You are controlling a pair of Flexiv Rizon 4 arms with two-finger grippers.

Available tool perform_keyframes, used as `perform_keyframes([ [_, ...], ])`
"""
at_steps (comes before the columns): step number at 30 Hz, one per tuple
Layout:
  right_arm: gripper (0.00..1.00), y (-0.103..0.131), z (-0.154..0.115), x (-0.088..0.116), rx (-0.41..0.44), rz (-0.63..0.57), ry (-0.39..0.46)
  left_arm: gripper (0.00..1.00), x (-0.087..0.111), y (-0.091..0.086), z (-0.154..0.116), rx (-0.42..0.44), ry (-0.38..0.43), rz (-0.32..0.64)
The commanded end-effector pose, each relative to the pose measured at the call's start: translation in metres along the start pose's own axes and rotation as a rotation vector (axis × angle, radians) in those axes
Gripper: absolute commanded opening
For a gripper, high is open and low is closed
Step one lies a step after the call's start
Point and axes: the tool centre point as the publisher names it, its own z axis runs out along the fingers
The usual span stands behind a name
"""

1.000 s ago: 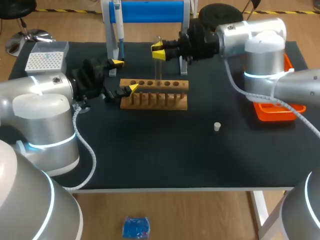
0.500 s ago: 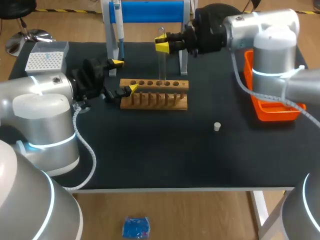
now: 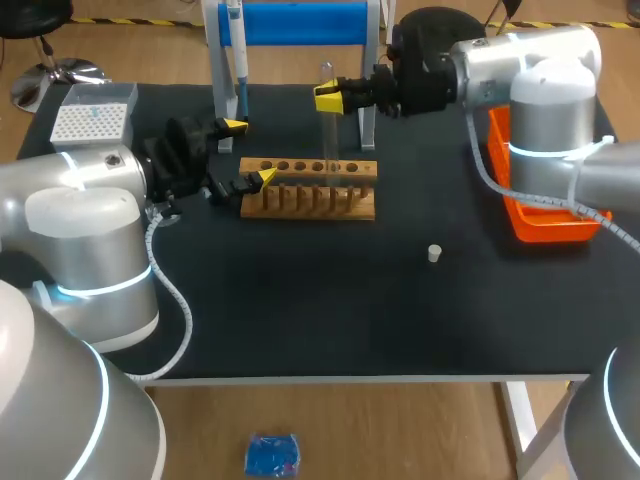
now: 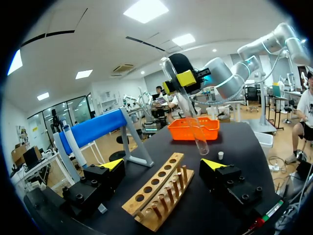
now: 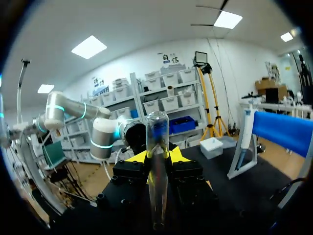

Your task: Invert the test tube, pick up the pipette, mount the tip to pipette, aspirate from beaker and dispense into the tube, eject the tip, return the pipette, and cap with the stopper.

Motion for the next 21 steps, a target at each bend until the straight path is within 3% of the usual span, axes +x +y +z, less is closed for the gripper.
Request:
perform_keyframes([
  [1, 0.00, 0.008, -0.007, -0.010, -0.019, 0.666, 0.060, 1.00, 0.000, 0.000, 0.000, -0.001, -0.001, 0.001],
  [6, 0.00, 0.004, -0.007, -0.017, -0.002, 0.929, 0.033, 1.00, 0.000, 0.000, 0.000, -0.001, -0.001, 0.001],
  [10, 0.00, 0.003, -0.004, -0.021, -0.055, 1.108, -0.008, 1.00, 0.000, 0.000, 0.000, -0.001, -0.001, 0.001],
  [21, 0.00, 0.003, -0.002, -0.021, -0.073, 1.118, -0.024, 1.00, 0.000, 0.000, 0.000, -0.001, -0.001, 0.001],
])
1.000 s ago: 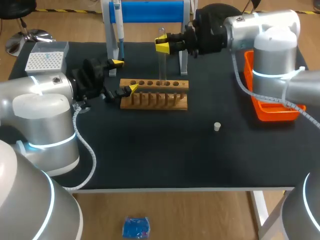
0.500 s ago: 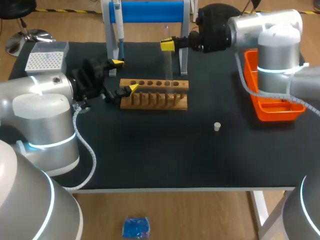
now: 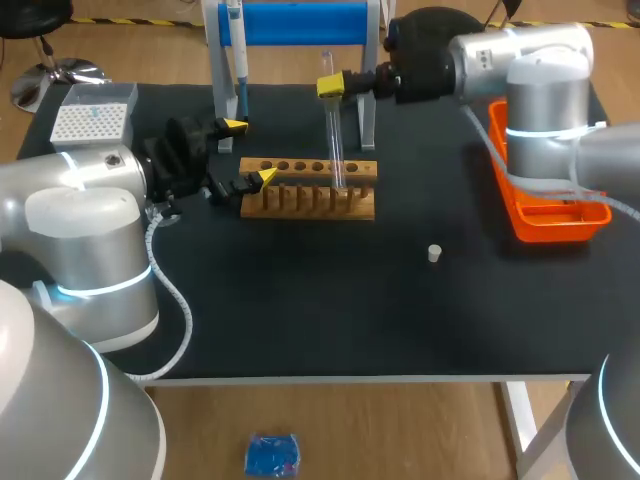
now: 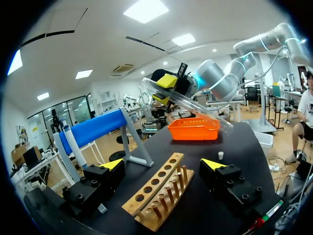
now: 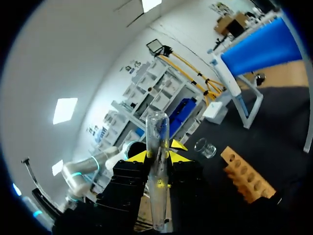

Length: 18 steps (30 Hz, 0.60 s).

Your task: Invert the test tube, pick up the pipette, mount the tip to pipette, aspirate from beaker and dispense into the tube, eject the tip, return the pipette, and cap with the stopper.

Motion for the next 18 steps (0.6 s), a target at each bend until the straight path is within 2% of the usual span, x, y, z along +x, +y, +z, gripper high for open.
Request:
perform_keyframes([
  [1, 0.00, -0.002, 0.001, 0.003, -0.056, 0.426, -0.025, 1.00, 0.000, 0.000, 0.000, -0.001, -0.001, 0.001],
  [5, 0.00, -0.002, 0.001, 0.003, -0.056, 0.426, -0.025, 1.00, 0.000, 0.000, 0.000, -0.001, -0.001, 0.001],
  [9, 0.00, -0.005, 0.001, -0.002, -0.008, 0.513, 0.046, 1.00, 0.000, 0.000, 0.000, -0.001, -0.001, 0.001],
  [18, 0.00, -0.004, -0.005, -0.013, 0.033, 0.565, 0.077, 1.00, 0.000, 0.000, 0.000, -0.001, -0.001, 0.001],
])
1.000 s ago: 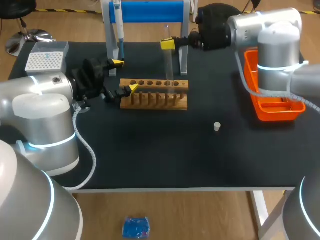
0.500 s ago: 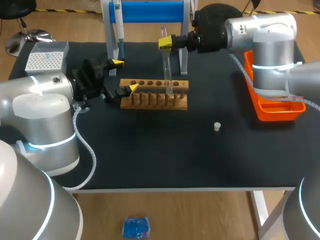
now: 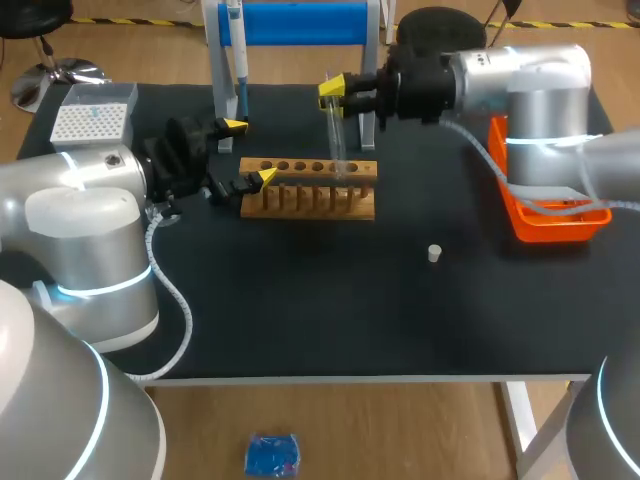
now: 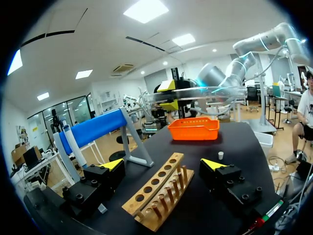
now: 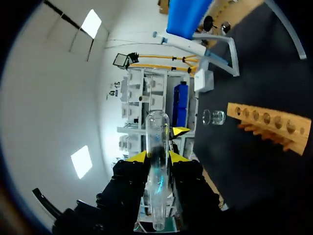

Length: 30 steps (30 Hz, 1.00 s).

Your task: Invert the test tube, pick up the pipette, mount the tip to pipette, aspirate from beaker and dispense into the tube, eject the tip, return the pipette, and cap with the stopper.

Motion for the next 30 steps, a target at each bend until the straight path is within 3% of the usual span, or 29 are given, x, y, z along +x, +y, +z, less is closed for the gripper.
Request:
perform_keyframes([
  [1, 0.00, 0.0106, -0.0035, -0.0075, 0.049, -0.005, 0.006, 1.00, 0.0003, 0.0001, 0.0004, -0.001, -0.001, 0.001],
  [30, 0.00, 0.0132, -0.0062, -0.0097, 0.027, -0.011, 0.024, 1.00, 0.0003, 0.0001, 0.0004, -0.001, -0.001, 0.001],
])
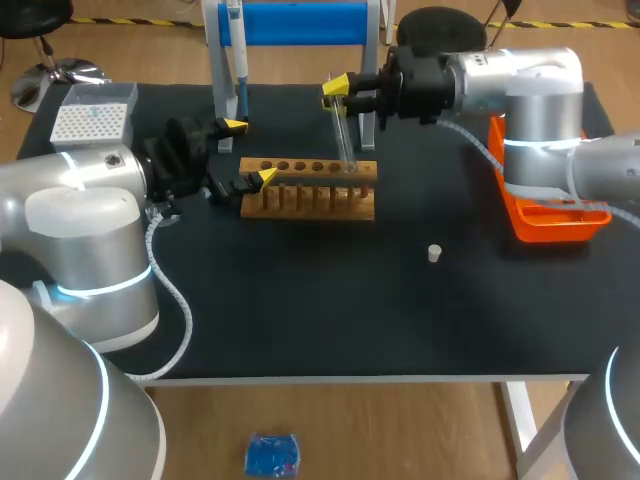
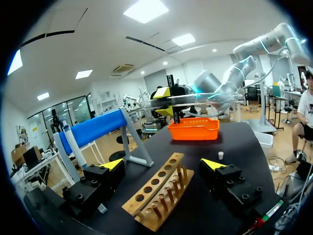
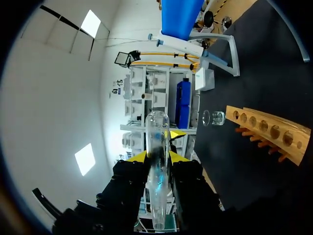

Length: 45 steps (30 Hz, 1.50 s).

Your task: Invert the test tube, pick up the pipette, mount the tip to pipette, aspirate from beaker and dispense into the tube, eject the tip, return the pipette, and cap with the stopper.

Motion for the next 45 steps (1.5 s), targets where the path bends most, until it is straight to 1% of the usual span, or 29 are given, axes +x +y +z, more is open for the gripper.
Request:
perform_keyframes([
  [1, 0.00, -0.001, 0.000, 0.001, -0.002, -0.001, -0.003, 1.00, -0.002, -0.004, 0.000, 0.008, -0.031, 0.117],
  [2, 0.00, -0.001, 0.000, 0.001, -0.002, -0.001, -0.003, 1.00, -0.002, -0.008, -0.002, 0.094, -0.064, 0.287],
  [3, 0.00, -0.001, 0.000, 0.001, -0.002, -0.001, -0.003, 1.00, 0.000, -0.010, -0.005, 0.188, -0.083, 0.360],
  [4, 0.00, -0.001, 0.000, 0.001, -0.002, -0.001, -0.003, 1.00, -0.001, -0.011, -0.007, 0.223, -0.116, 0.446],
  [5, 0.00, -0.001, 0.000, 0.001, -0.002, -0.001, -0.003, 1.00, -0.001, -0.014, -0.010, 0.329, -0.124, 0.467],
  [6, 0.00, -0.001, 0.000, 0.001, -0.002, -0.001, -0.003, 1.00, -0.001, -0.018, -0.013, 0.383, -0.123, 0.519],
  [7, 0.00, -0.001, 0.000, 0.001, -0.002, -0.001, -0.003, 1.00, 0.000, -0.020, -0.014, 0.399, -0.118, 0.550],
  [8, 0.00, -0.001, 0.000, 0.001, -0.002, -0.001, -0.003, 1.00, -0.001, -0.026, -0.017, 0.456, -0.091, 0.600],
  [9, 0.00, -0.001, 0.000, 0.001, -0.002, -0.001, -0.003, 1.00, 0.000, -0.030, -0.018, 0.482, -0.056, 0.633],
  [12, 0.00, -0.001, 0.000, 0.001, -0.002, -0.001, -0.003, 1.00, 0.000, -0.042, -0.023, 0.552, 0.038, 0.704],
  [13, 0.00, -0.001, 0.000, 0.001, -0.002, -0.001, -0.003, 1.00, -0.001, -0.047, -0.025, 0.574, 0.052, 0.705],
  [14, 0.00, -0.001, 0.000, 0.001, -0.002, -0.001, -0.003, 1.00, -0.003, -0.050, -0.026, 0.580, 0.061, 0.696],
  [15, 0.00, -0.001, 0.000, 0.001, -0.002, -0.001, -0.003, 1.00, -0.006, -0.052, -0.027, 0.583, 0.050, 0.667],
  [16, 0.00, -0.001, 0.000, 0.001, -0.002, -0.001, -0.003, 1.00, -0.012, -0.053, -0.027, 0.558, 0.015, 0.597],
  [28, 0.00, -0.001, 0.000, 0.001, -0.002, -0.001, -0.003, 1.00, -0.012, -0.053, -0.027, 0.558, 0.015, 0.597],
  [29, 0.00, -0.001, 0.000, 0.001, -0.002, -0.001, -0.003, 1.00, -0.011, -0.057, -0.026, 0.569, 0.034, 0.706],
  [30, 0.00, -0.001, 0.000, 0.001, -0.002, -0.001, -0.003, 1.00, -0.008, -0.061, -0.024, 0.579, 0.064, 0.783],
  [32, 0.00, -0.001, 0.000, 0.001, -0.002, -0.001, -0.003, 1.00, -0.005, -0.068, -0.024, 0.591, 0.014, 0.892],
  [34, 0.00, -0.001, 0.000, 0.001, -0.002, -0.001, -0.003, 1.00, 0.001, -0.075, -0.022, 0.560, 0.019, 1.004],
  [35, 0.00, -0.001, 0.000, 0.001, -0.002, -0.001, -0.003, 1.00, 0.002, -0.078, -0.021, 0.558, 0.002, 1.050],
  [37, 0.00, -0.001, 0.000, 0.001, -0.002, -0.001, -0.003, 1.00, 0.008, -0.086, -0.017, 0.517, 0.038, 1.135],
  [38, 0.00, -0.001, 0.000, 0.001, -0.002, -0.001, -0.003, 1.00, 0.010, -0.089, -0.014, 0.519, 0.052, 1.167],
  [39, 0.00, -0.001, 0.000, 0.001, -0.002, -0.001, -0.003, 1.00, 0.012, -0.091, -0.012, 0.507, 0.070, 1.175],
  [40, 0.00, -0.001, 0.000, 0.001, -0.002, -0.001, -0.003, 1.00, 0.013, -0.091, -0.010, 0.450, 0.109, 1.197],
  [41, 0.00, -0.001, 0.000, 0.001, -0.002, -0.001, -0.003, 1.00, 0.015, -0.091, -0.008, 0.442, 0.131, 1.212],
  [43, 0.00, -0.001, 0.000, 0.001, -0.002, -0.001, -0.003, 1.00, 0.015, -0.090, -0.007, 0.381, 0.156, 1.219],
  [44, 0.00, -0.001, 0.000, 0.001, -0.002, -0.001, -0.003, 1.00, 0.015, -0.091, -0.006, 0.374, 0.162, 1.235],
  [45, 0.00, -0.001, 0.000, 0.001, -0.002, -0.001, -0.003, 1.00, 0.016, -0.092, -0.006, 0.344, 0.171, 1.241],
])
